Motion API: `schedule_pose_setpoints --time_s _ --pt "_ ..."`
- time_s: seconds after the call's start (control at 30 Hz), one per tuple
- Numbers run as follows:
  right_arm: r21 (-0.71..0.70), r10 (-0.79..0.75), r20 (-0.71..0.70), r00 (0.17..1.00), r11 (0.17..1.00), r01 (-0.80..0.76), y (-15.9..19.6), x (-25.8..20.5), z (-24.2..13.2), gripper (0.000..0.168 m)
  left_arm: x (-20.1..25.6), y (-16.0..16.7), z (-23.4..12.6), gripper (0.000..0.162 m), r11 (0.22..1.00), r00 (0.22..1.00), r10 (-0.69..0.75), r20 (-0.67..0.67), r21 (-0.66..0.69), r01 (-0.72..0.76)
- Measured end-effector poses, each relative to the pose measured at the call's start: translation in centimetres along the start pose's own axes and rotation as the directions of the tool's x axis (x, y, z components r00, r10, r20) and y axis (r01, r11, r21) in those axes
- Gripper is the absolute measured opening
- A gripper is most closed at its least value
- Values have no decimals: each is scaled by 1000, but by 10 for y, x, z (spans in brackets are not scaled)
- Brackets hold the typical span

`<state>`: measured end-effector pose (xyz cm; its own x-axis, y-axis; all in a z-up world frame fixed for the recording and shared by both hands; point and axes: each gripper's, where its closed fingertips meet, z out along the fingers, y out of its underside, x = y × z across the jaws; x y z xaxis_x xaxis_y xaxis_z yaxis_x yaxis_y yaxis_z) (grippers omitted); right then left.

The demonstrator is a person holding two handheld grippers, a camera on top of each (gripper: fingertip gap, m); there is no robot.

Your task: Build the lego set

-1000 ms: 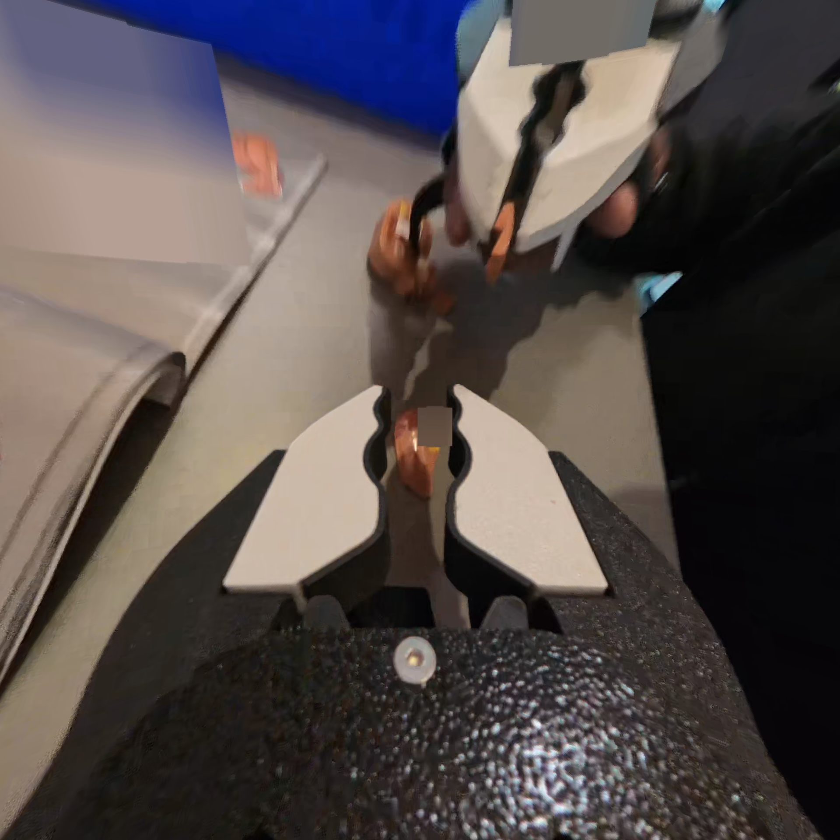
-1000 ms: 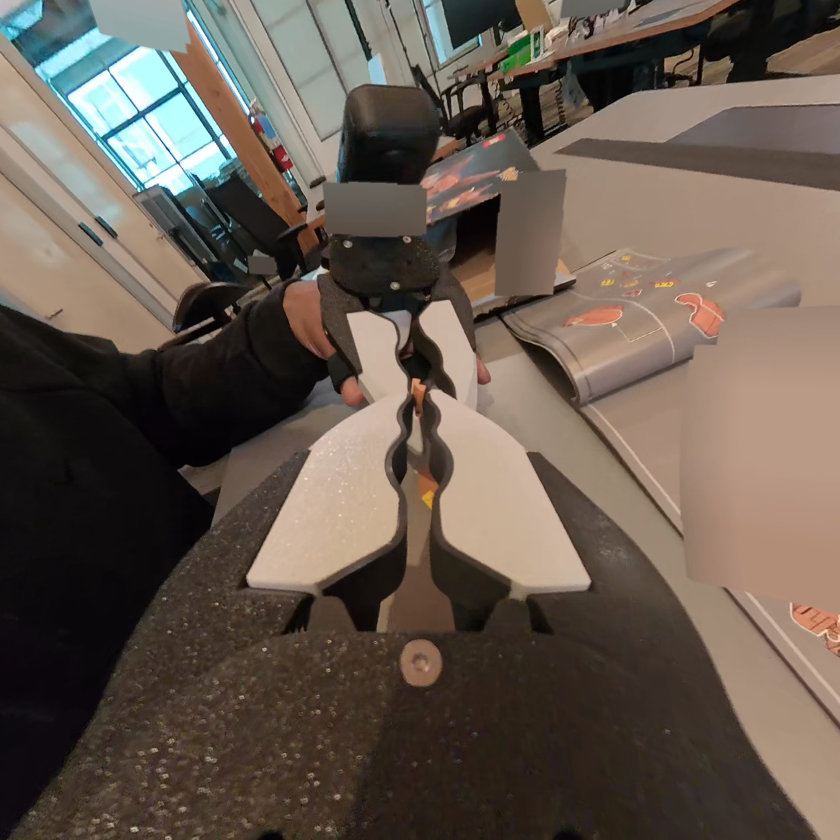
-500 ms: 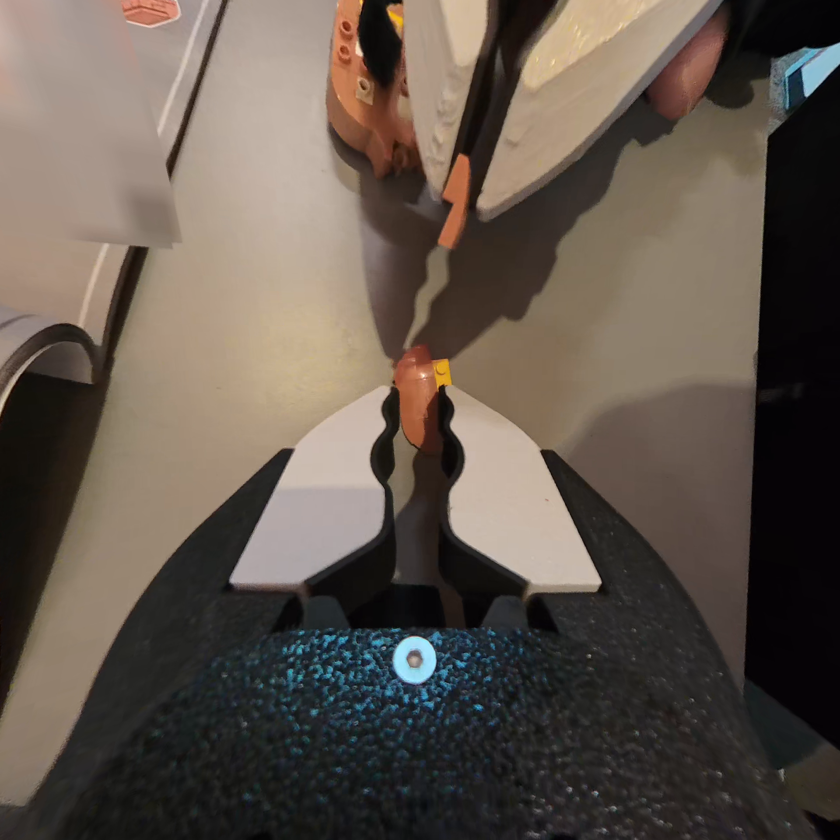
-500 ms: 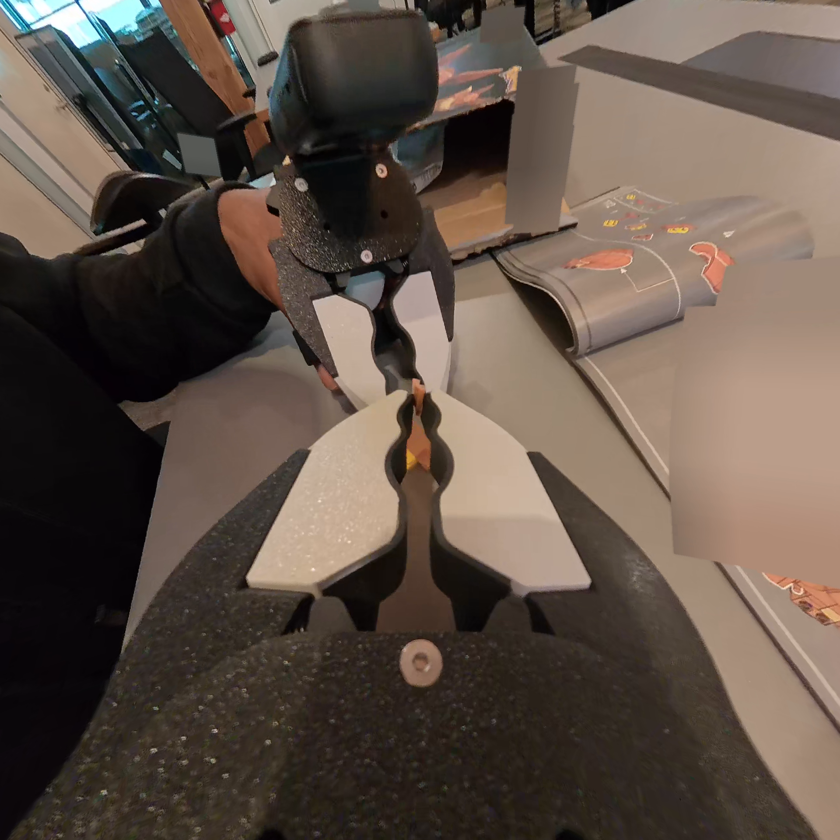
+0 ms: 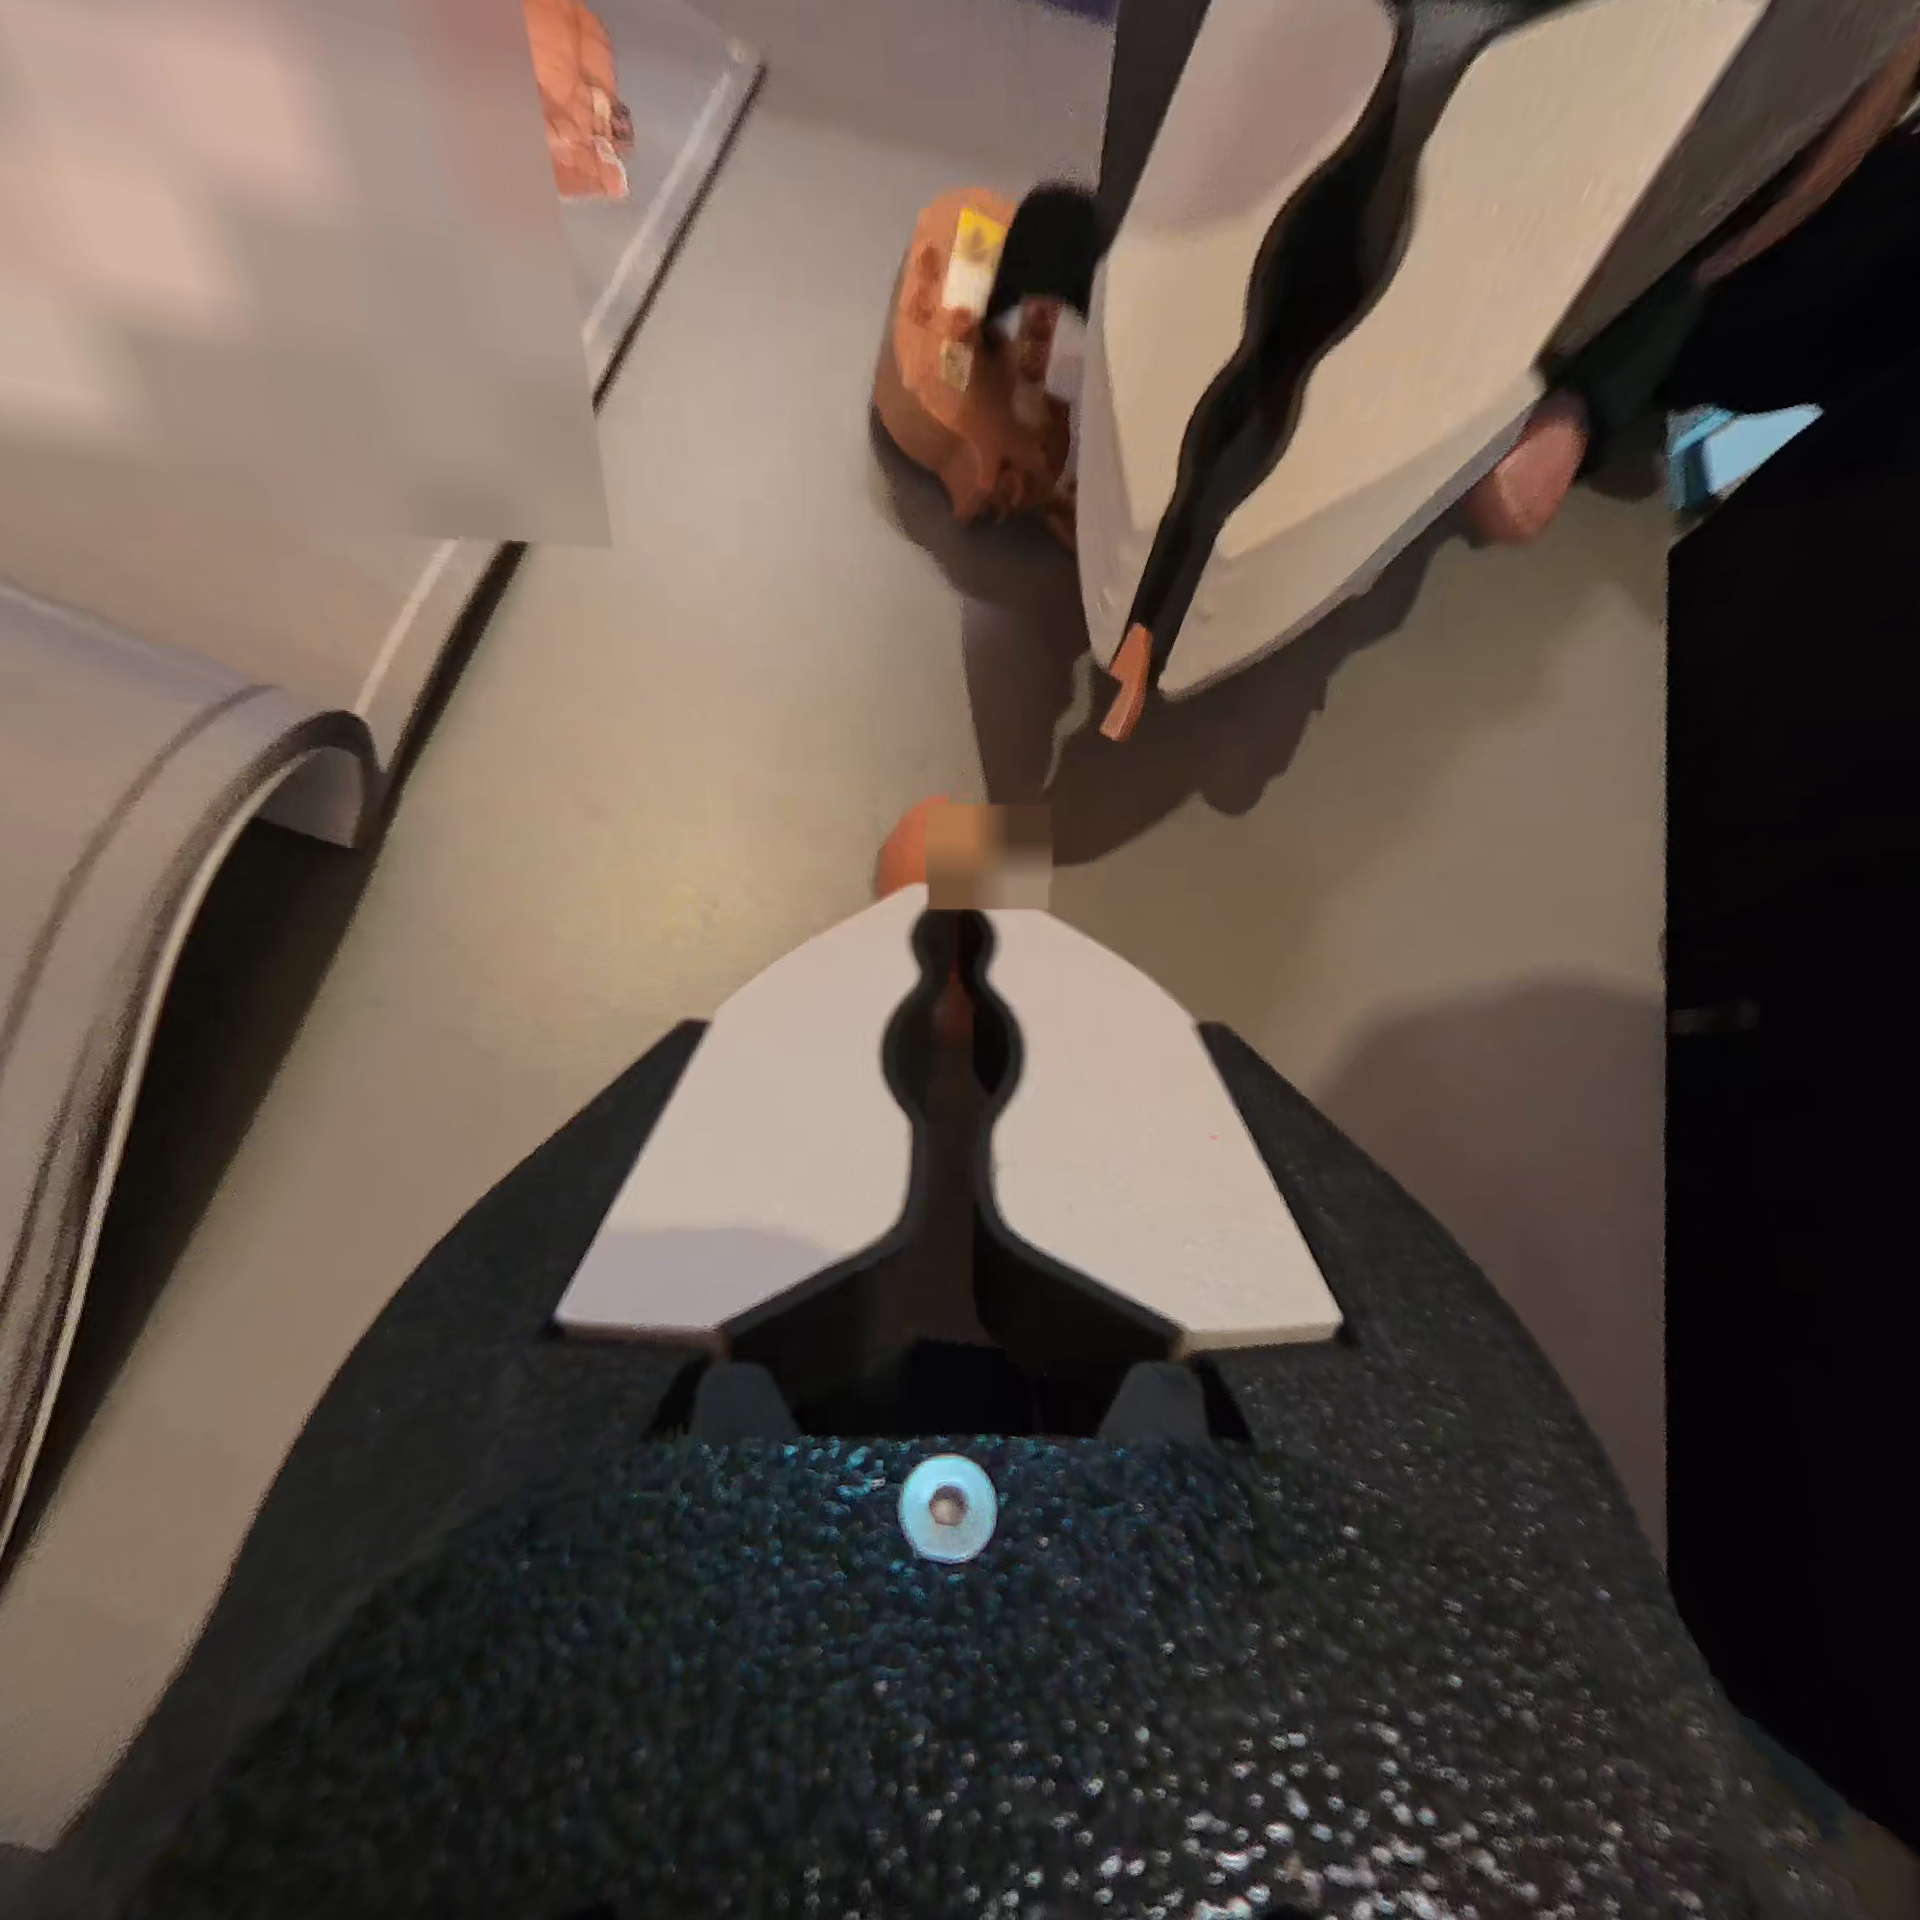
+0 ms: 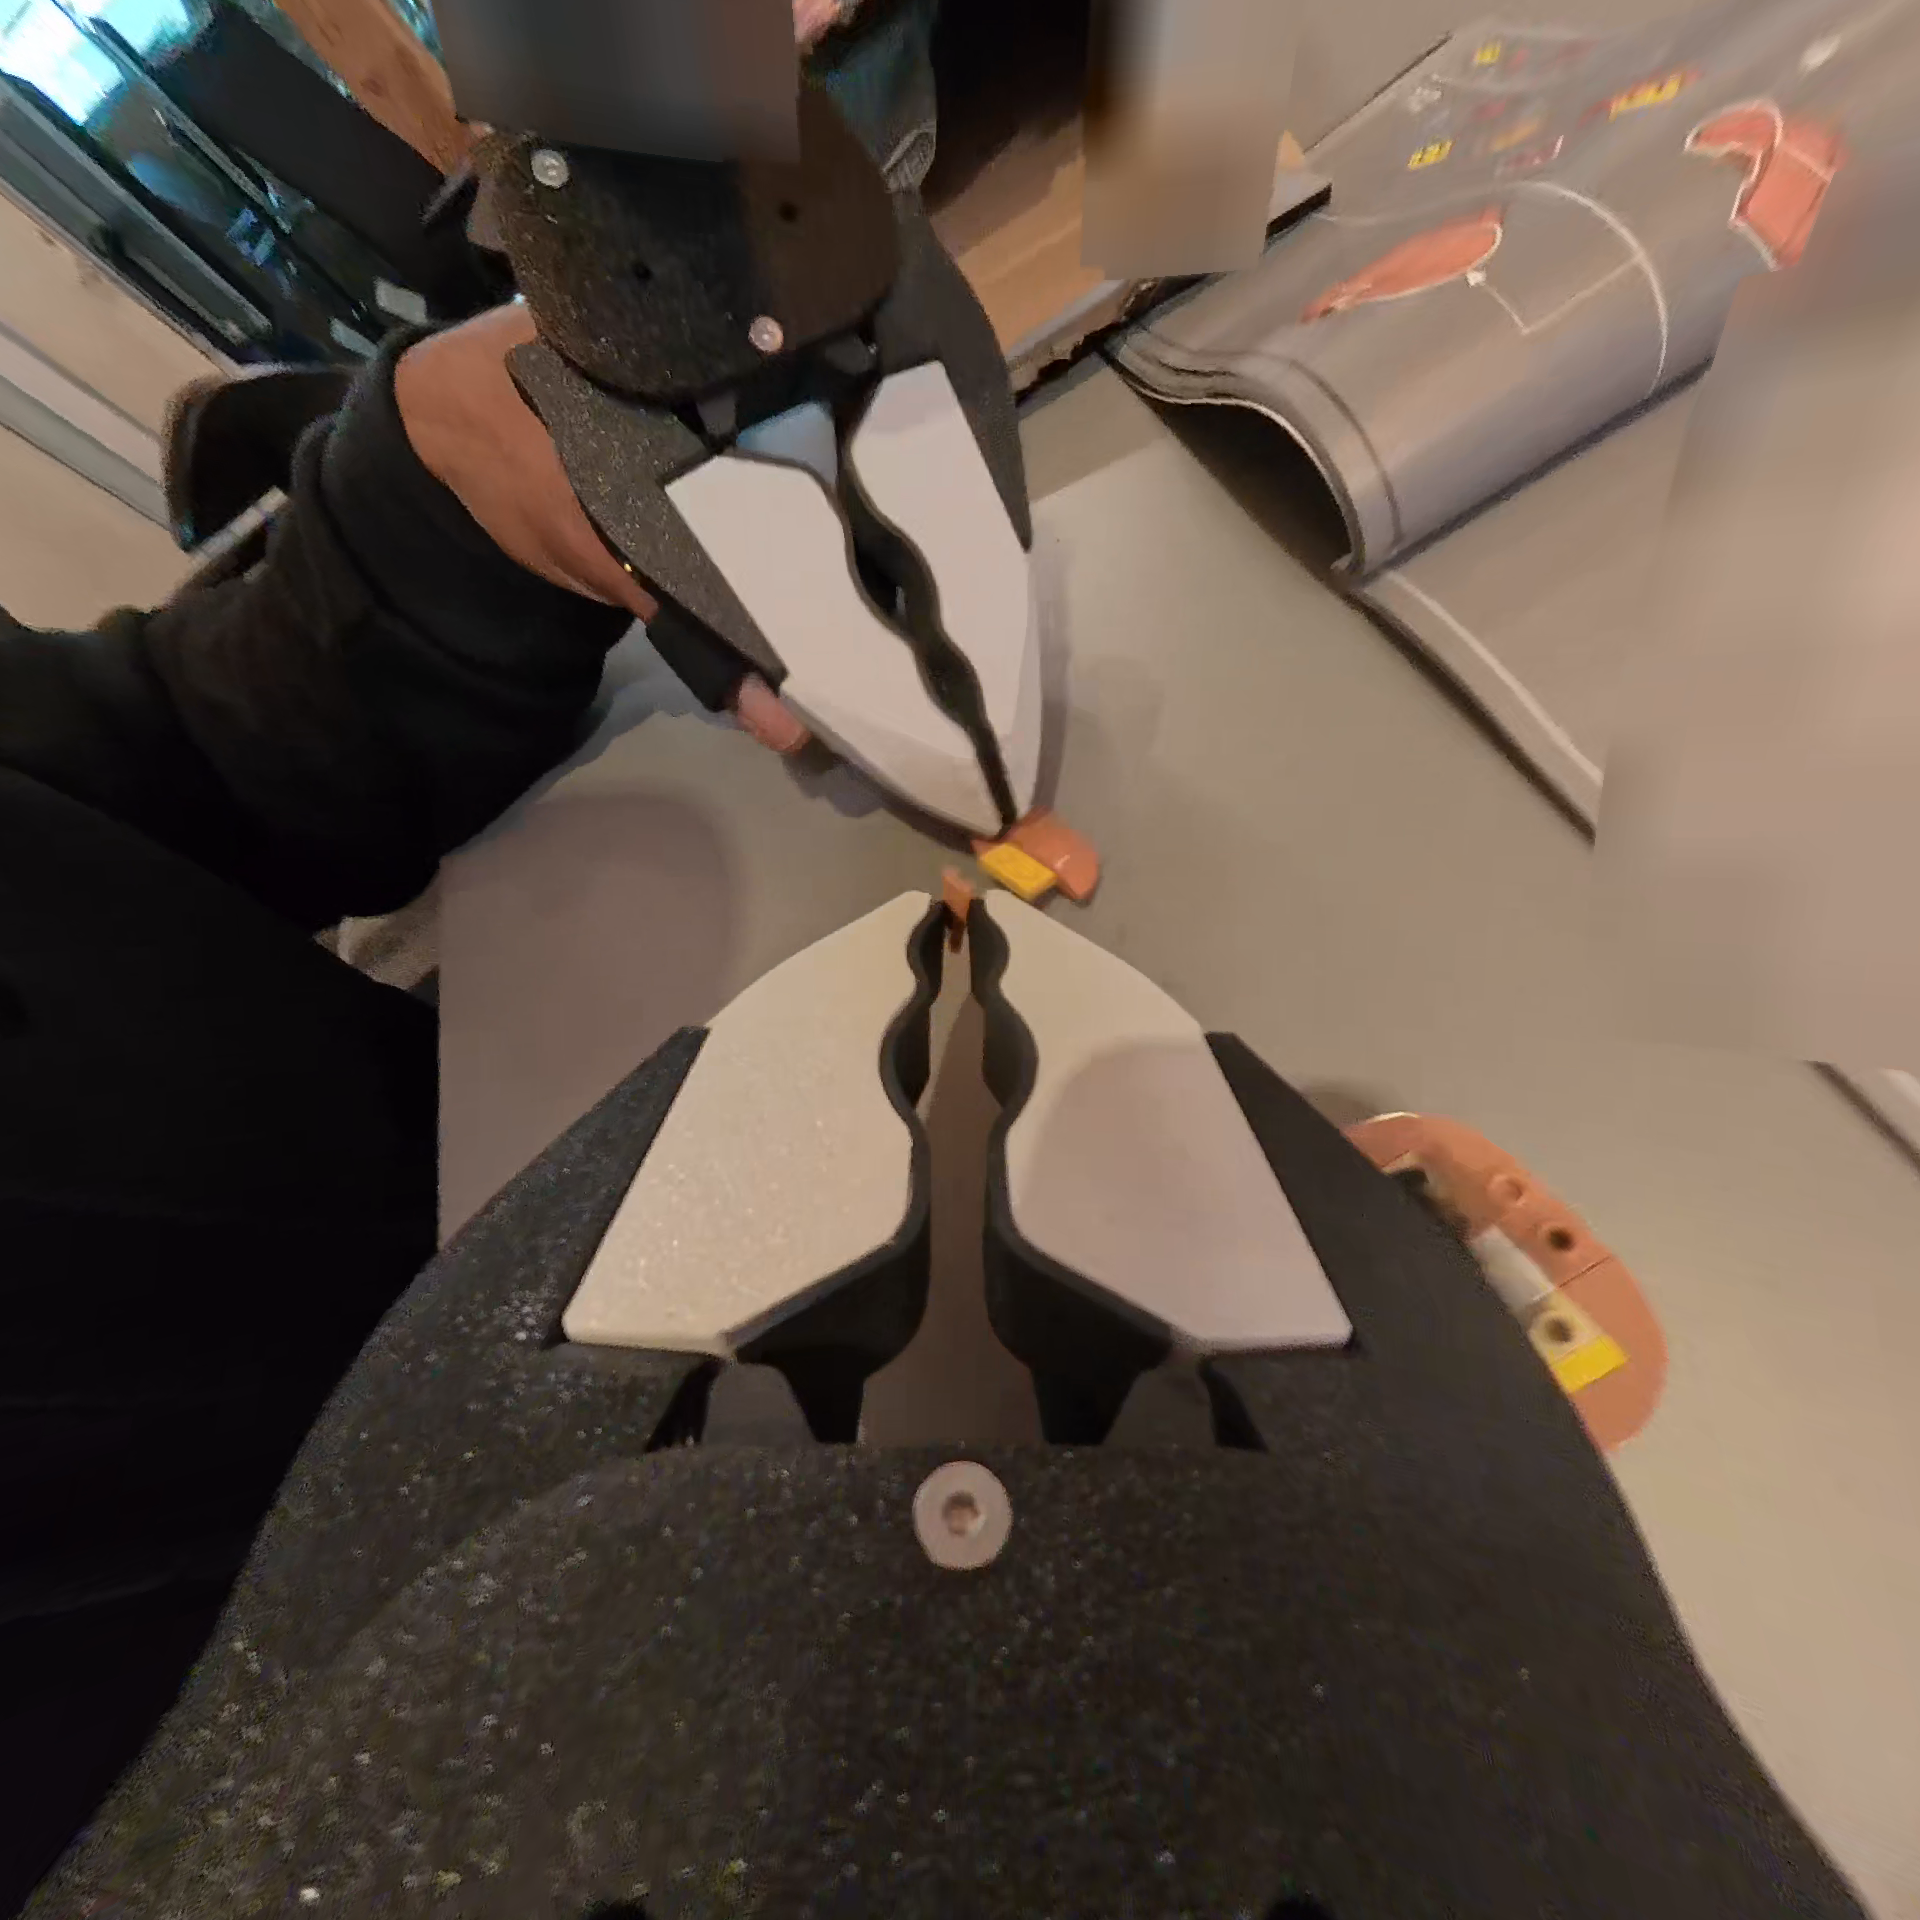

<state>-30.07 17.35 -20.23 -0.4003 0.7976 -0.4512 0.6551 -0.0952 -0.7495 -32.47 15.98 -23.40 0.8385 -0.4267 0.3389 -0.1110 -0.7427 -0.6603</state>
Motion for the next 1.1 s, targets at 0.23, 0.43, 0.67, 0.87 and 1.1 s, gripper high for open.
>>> schedule_pose_setpoints --time_s 0.23,0.43,0.67,0.87,1.1 --pt "27 62 9 998 998 -62 -3 1 -1 4 -8 -15 -12 3 995 999 -7 54 103 1" --pt "21 -7 13 1000 1000 6 -4 -7 0 4 -11 2 3 28 999 996 33 77 -39 -30" --pt "16 -30 13 999 999 30 -3 -9 1 4 -7 6 9 21 983 982 167 94 -97 -158" --pt "16 -7 6 1000 1000 7 -1 -5 1 4 -3 -1 7 3 981 977 194 91 -36 -191" --pt "16 -2 -1 1000 1000 2 -1 -3 1 4 -10 -5 2 1 989 983 147 111 4 -148"
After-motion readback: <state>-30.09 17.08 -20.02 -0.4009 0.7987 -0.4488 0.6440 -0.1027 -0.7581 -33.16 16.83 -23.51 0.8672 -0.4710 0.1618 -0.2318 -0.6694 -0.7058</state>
